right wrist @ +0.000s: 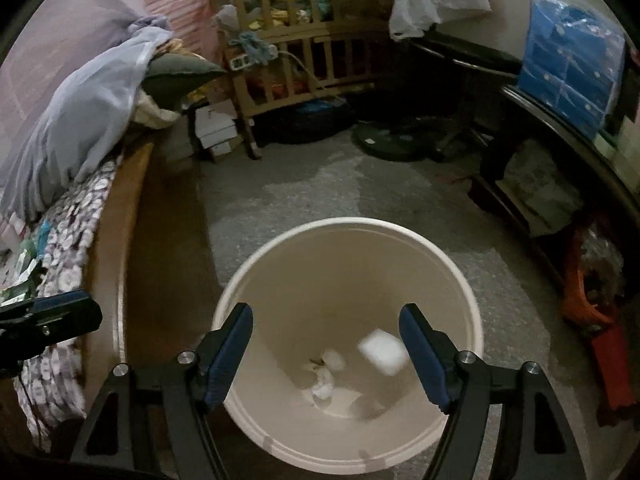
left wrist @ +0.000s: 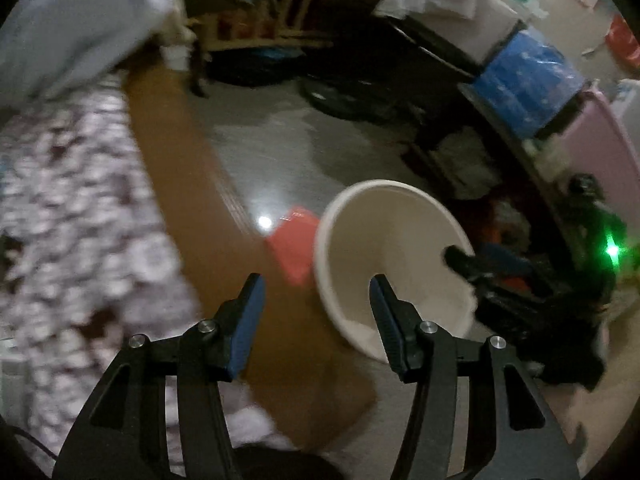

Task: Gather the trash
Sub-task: 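Move both tools back to the trash pile on the bed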

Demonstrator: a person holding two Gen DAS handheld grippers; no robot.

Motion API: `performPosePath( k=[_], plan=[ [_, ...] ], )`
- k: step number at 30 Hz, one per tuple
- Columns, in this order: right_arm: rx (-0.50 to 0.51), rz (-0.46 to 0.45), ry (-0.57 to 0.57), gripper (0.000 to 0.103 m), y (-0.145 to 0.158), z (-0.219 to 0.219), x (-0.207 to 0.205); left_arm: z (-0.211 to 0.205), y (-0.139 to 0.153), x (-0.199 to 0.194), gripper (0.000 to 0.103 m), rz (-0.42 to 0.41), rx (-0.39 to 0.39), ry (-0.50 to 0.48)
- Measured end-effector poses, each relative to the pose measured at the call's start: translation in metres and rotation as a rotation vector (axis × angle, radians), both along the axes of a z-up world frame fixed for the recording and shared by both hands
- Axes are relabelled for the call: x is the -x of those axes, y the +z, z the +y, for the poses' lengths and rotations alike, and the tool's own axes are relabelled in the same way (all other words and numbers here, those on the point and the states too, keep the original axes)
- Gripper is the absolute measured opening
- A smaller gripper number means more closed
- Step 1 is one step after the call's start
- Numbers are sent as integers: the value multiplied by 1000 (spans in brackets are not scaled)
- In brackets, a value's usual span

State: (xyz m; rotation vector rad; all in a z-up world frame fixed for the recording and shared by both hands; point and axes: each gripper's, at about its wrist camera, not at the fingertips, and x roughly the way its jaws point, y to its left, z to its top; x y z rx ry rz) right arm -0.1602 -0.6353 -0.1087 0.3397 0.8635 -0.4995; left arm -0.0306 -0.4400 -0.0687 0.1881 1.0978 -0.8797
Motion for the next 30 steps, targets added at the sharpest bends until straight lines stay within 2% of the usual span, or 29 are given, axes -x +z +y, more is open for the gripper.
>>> performPosePath(
  k=[8,18,30],
  plan=[
    [5,-40,77,73,16,51,-26,64,8,-11,53,-131,-64,125],
    [-9,-79,183,74,34,122,-58,146,33,-18,53,-259,-96,269],
    [11,-111,341,76,55,220,-106,245,44,-36,53,-329,-133,465]
  ],
)
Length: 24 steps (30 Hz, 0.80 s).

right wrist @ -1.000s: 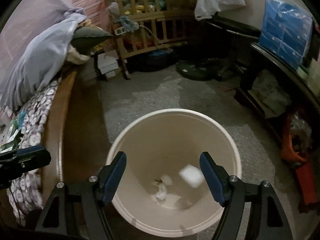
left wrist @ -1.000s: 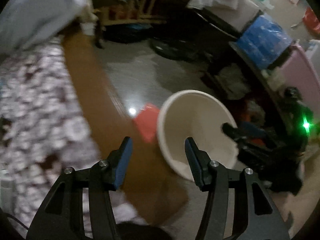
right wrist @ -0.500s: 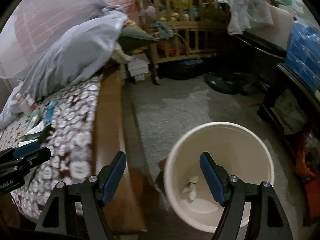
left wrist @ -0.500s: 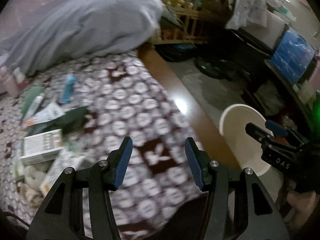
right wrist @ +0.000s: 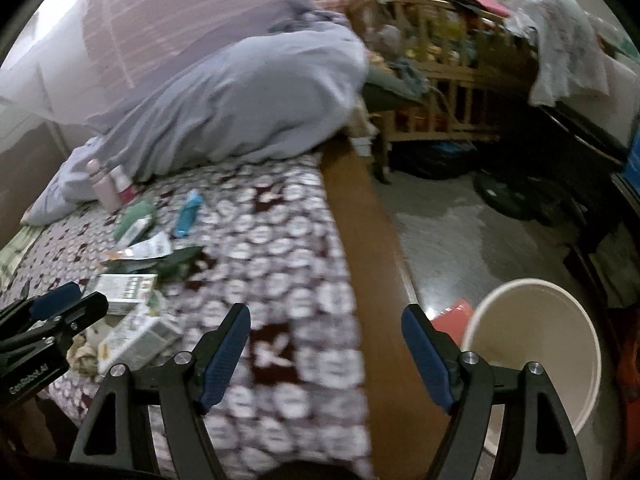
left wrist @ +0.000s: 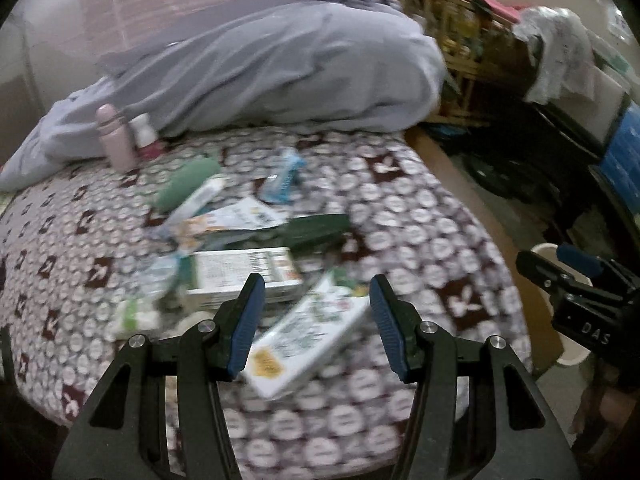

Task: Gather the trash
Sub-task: 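Move both tools back to the trash pile on the bed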

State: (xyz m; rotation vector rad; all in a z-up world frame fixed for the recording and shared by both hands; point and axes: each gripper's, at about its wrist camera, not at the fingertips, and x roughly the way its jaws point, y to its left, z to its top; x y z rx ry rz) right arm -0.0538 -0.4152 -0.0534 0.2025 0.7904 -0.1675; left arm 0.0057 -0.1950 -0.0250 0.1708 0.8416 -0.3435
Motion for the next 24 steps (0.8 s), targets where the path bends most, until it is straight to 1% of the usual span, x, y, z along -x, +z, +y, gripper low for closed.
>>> performPosePath(
  k=[12,20,24],
  plan=[
    [28,-22,117,78,13,72,-26,80,7,-9,53,-40,-3,157],
    [49,-25,183,80,16,109,-35,121,8,-13,53,-54,-17,226],
    [56,-23,206,80,17,120,-38,140,7,-16,53,-56,-23,260]
  ],
)
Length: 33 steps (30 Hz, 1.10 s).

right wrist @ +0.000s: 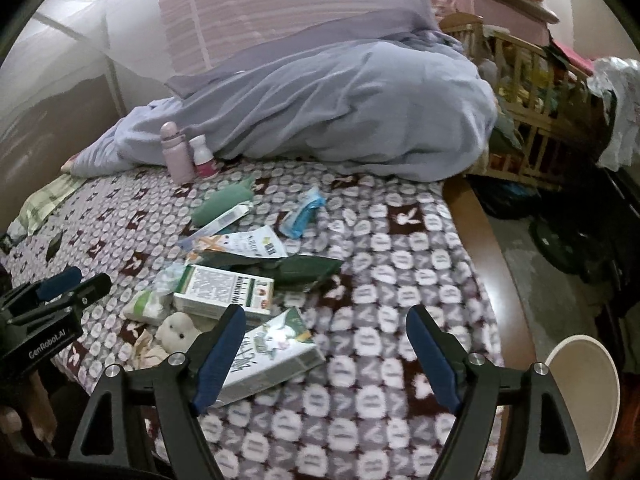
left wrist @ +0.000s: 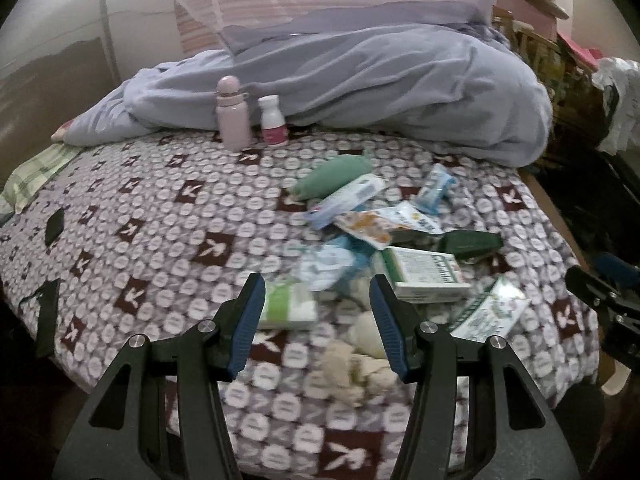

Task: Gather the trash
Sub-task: 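Move both tools back to the trash pile on the bed, then grasp beige crumpled paper with the left tool while the right tool grasps the dark green wrapper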

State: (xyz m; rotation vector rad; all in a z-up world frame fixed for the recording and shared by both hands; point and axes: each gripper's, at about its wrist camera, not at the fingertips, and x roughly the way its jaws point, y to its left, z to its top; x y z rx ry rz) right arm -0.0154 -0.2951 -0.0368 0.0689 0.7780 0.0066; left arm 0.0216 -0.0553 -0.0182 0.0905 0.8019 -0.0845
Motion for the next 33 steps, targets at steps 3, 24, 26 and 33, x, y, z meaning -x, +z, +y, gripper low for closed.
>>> performPosePath(
  k=[3,24,26,33],
  plan=[
    [4,1,14,81,-1,7,-3,12,-1,-1,53,-1,-3,22],
    [56,82,60,86,-32,7,-35,50,-38,-3,53,223,96,-85],
    [62,102,55,86,-38,1,-46,41,-44,-1,53,246,110,-110],
    [48,164,36,86,-57,-16,-85,18,-68,-2,53,312,150,-177]
  ],
)
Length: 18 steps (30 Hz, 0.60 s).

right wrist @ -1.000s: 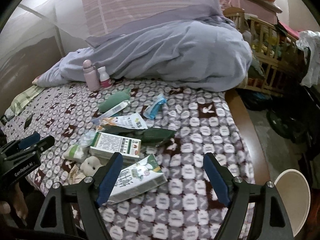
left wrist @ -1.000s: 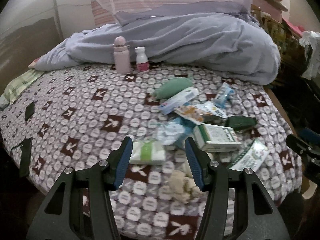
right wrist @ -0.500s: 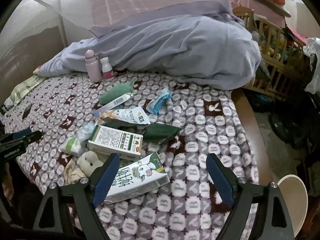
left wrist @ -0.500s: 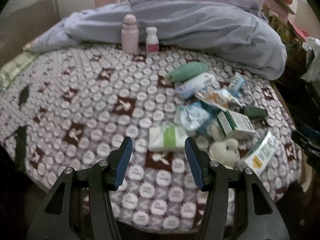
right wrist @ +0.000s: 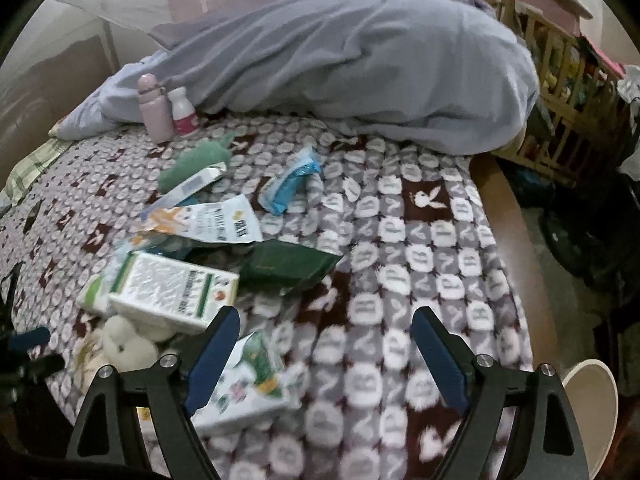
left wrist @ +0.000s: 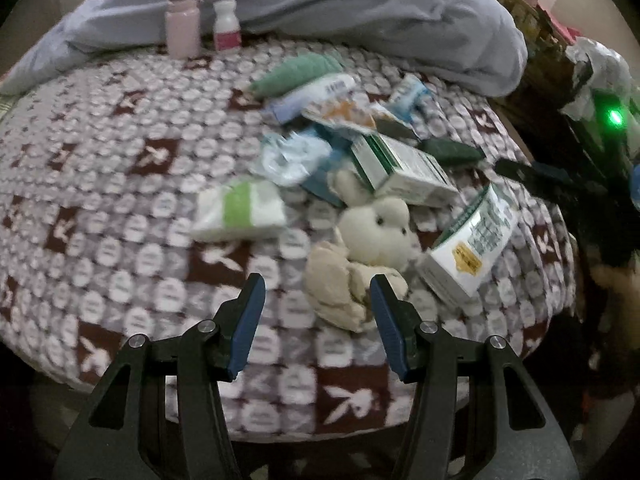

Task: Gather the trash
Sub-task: 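Grasp beige crumpled paper with the left tool while the right tool grasps the dark green wrapper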

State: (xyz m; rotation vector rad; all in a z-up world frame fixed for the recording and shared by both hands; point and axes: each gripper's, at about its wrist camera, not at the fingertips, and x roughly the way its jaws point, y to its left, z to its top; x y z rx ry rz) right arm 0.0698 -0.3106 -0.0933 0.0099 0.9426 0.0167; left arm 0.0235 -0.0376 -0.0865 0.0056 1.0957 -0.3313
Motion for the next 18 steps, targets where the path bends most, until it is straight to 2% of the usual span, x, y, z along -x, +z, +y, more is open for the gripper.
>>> performPosePath(
  k=[5,8,13,18],
  plan=[
    [-7,28,36,86,-14,1,-31,-6,-17,-6,53,20,-11,-22],
    [12,65,105,86,-21,7,-51,-11,-28,-9,53,38,-29,-44],
    [54,82,240,86,-24,16,-65,-15,-33,-12,53,44,-6,-87],
    [81,133,344,86,-36,21,-79,-18,-40,-14,53,88,24,-128]
  ],
)
